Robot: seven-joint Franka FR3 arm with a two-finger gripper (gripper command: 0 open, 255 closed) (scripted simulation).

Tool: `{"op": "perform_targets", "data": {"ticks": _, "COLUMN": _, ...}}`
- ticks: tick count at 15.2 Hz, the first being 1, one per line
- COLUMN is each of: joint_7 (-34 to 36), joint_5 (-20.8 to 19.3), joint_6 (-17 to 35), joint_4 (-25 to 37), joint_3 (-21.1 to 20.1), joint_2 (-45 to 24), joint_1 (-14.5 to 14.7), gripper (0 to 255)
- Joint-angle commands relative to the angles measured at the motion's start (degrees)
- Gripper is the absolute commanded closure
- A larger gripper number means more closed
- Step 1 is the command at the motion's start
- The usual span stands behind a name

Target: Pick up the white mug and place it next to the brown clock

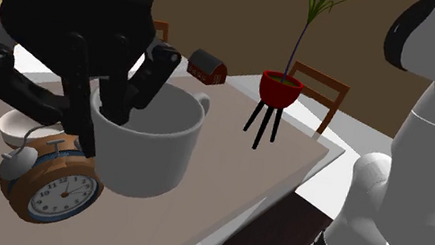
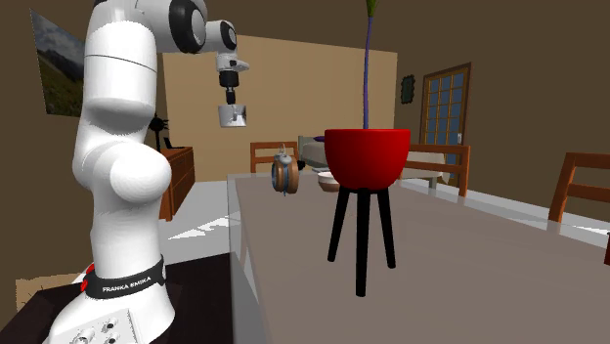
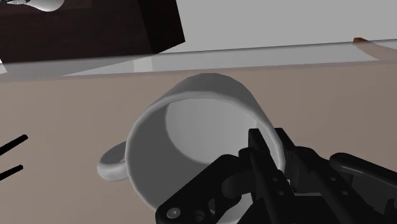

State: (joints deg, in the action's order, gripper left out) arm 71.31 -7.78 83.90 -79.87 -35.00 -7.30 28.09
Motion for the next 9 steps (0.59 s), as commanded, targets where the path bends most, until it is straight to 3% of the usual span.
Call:
{"op": "perform_targets", "data": {"ticks": 1, "joint_7": 0.7, "joint_5": -0.2, "joint_6": 1.0, "joint_4": -0.8, "joint_3": -0.2, "joint_2": -0.3, "joint_1": 0.3, "gripper": 255}}
{"op": "perform_targets", "data": {"ticks": 9, "joint_7": 0.4, "joint_5": 1.0, "joint_6": 7.9, "joint_4": -9.4, "joint_3": 0.2, "joint_2": 1.7, "joint_1": -0.6, "gripper": 255}}
